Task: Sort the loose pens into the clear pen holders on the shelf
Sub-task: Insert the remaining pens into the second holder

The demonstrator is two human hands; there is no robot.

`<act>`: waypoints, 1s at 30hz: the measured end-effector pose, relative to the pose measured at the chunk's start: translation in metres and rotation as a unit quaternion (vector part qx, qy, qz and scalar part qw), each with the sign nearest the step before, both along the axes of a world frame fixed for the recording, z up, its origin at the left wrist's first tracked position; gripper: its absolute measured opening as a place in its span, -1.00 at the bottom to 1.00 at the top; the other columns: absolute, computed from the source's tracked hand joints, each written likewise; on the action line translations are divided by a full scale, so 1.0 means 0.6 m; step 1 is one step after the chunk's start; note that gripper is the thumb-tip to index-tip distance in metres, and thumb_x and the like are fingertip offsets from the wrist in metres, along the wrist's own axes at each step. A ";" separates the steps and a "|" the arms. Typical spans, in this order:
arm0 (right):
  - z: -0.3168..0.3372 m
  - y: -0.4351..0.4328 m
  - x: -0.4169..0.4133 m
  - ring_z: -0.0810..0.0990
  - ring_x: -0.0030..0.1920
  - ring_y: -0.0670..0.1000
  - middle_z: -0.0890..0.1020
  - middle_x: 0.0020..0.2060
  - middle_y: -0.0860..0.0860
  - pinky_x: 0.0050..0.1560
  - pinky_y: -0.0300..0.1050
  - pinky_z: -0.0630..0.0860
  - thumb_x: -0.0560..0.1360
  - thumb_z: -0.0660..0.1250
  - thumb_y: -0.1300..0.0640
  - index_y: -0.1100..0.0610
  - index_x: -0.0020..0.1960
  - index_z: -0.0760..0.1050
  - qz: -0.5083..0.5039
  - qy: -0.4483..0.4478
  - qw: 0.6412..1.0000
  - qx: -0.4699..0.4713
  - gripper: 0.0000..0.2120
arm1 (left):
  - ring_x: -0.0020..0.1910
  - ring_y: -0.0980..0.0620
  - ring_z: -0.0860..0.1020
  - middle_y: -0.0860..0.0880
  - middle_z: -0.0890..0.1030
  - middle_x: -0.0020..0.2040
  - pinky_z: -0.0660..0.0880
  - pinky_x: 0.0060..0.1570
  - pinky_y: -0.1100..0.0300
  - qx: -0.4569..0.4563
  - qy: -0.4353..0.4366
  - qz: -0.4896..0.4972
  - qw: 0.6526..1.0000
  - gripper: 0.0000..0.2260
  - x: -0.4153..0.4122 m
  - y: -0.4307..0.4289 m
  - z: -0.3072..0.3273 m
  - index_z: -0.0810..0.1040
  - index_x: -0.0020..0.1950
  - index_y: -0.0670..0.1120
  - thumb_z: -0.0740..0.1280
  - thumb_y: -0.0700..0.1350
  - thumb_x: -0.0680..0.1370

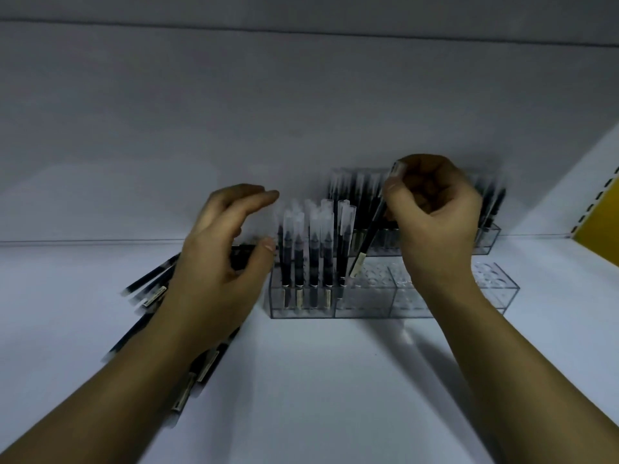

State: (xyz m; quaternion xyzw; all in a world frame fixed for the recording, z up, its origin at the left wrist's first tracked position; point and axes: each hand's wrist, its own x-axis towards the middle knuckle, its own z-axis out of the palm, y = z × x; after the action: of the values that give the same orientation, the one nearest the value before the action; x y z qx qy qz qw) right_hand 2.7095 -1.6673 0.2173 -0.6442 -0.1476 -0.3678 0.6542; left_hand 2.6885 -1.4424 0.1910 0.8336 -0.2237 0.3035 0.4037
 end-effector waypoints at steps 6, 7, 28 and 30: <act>-0.004 0.003 -0.001 0.47 -0.28 -0.14 0.54 -0.26 -0.05 -0.25 -0.27 0.45 0.51 0.40 0.37 0.15 -0.01 0.53 -0.008 -0.017 0.998 -0.061 -0.84 | 0.40 0.29 0.36 0.26 0.32 0.48 0.36 0.28 0.43 0.003 0.065 -0.037 0.997 -0.55 0.002 -0.003 -0.012 0.33 0.51 0.14 0.18 -0.01 0.59; -0.005 0.003 -0.002 0.47 -0.28 -0.14 0.54 -0.26 -0.06 -0.26 -0.27 0.45 0.51 0.41 0.36 0.14 -0.01 0.54 -0.005 -0.015 0.997 -0.076 -0.84 | 0.39 0.33 0.36 0.27 0.32 0.48 0.36 0.24 0.48 0.000 0.074 -0.043 0.996 -0.55 0.002 -0.004 -0.013 0.31 0.52 0.15 0.17 -0.01 0.61; -0.020 0.008 -0.002 0.50 -0.35 -0.01 0.53 -0.27 -0.09 -0.33 -0.27 0.47 0.45 0.44 0.34 0.10 -0.03 0.50 0.012 -0.029 0.966 -0.258 -0.79 | 0.51 0.25 0.22 0.23 0.21 0.55 0.28 0.47 0.13 0.111 0.063 -0.035 0.991 -0.44 -0.008 -0.006 -0.004 0.08 0.60 0.12 0.19 -0.01 0.62; -0.023 0.008 -0.001 0.50 -0.35 -0.02 0.52 -0.28 -0.09 -0.32 -0.29 0.45 0.44 0.43 0.34 0.12 -0.03 0.51 0.013 -0.026 0.962 -0.270 -0.80 | 0.51 0.28 0.18 0.21 0.20 0.56 0.18 0.45 0.33 0.139 0.055 -0.021 0.988 -0.41 -0.010 -0.005 -0.001 0.07 0.61 0.10 0.21 -0.01 0.62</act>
State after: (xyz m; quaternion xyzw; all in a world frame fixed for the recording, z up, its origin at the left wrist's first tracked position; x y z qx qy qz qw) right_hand 2.7086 -1.6626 0.2035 -0.7853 -0.2664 -0.3225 0.4565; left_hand 2.6824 -1.4456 0.1901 0.8923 -0.2589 0.2142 0.3016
